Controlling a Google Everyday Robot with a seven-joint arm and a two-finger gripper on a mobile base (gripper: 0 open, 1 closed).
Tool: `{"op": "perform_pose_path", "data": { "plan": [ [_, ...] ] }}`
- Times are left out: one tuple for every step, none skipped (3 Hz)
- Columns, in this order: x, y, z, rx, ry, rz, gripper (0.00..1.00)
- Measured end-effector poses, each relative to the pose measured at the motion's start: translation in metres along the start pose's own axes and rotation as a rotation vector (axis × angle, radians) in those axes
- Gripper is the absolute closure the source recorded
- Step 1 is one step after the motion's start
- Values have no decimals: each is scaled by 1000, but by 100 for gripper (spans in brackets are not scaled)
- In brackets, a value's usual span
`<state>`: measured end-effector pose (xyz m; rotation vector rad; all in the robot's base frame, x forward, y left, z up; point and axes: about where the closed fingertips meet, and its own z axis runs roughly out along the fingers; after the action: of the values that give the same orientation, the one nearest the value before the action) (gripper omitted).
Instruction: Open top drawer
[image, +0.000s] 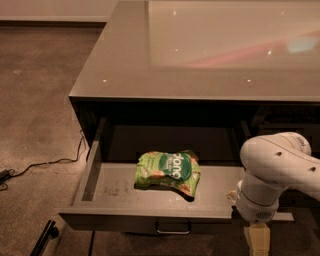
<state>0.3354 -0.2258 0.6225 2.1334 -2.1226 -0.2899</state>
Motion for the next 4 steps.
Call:
{"op": "perform_pose_path", "data": {
  "plan": [
    [-2,-1,1,1,-24,-16,0],
    [-9,-3,-3,25,-29,-40,19],
    [-8,-1,-5,46,-12,-42,42],
    [-5,3,-8,61,6,-30,65]
  ]
}}
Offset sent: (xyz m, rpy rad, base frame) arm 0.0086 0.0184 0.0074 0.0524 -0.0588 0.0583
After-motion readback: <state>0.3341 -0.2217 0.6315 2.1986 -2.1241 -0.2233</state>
